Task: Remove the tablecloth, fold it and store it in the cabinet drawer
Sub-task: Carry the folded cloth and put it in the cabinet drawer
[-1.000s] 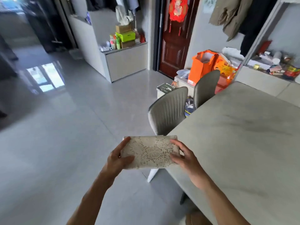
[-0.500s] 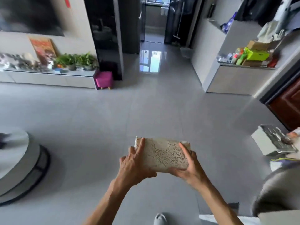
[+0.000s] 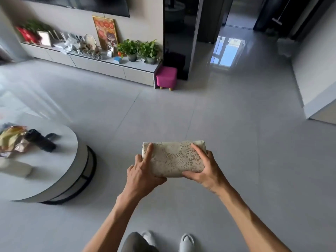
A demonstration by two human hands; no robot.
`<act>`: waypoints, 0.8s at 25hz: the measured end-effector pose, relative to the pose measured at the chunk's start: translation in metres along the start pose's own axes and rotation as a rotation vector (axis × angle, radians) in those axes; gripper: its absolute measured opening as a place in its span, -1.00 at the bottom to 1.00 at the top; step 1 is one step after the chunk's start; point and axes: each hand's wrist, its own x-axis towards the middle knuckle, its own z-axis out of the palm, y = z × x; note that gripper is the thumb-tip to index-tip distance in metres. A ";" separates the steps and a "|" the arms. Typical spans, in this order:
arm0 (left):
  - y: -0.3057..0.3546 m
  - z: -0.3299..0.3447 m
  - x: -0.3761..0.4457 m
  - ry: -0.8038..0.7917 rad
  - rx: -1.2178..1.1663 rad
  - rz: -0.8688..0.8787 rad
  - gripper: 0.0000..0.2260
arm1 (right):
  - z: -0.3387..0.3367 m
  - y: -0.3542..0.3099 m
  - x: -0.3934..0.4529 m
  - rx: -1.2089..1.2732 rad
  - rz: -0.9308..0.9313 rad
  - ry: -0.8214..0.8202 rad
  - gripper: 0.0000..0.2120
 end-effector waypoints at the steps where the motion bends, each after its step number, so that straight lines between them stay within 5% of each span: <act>1: -0.011 -0.013 0.021 0.002 -0.004 -0.015 0.07 | 0.007 -0.013 0.030 0.001 -0.004 -0.017 -0.08; 8: -0.118 -0.102 0.236 0.009 -0.076 -0.092 0.08 | 0.095 -0.107 0.272 0.017 -0.035 0.104 -0.35; 13: -0.168 -0.180 0.394 -0.077 -0.151 -0.066 0.07 | 0.133 -0.168 0.421 -0.011 0.005 0.181 -0.36; 17: -0.193 -0.223 0.537 -0.011 -0.312 -0.061 -0.27 | 0.155 -0.210 0.555 -0.015 0.036 0.259 -0.31; 20: -0.220 -0.237 0.652 0.029 -0.340 -0.083 -0.33 | 0.176 -0.220 0.671 -0.005 0.046 0.262 -0.28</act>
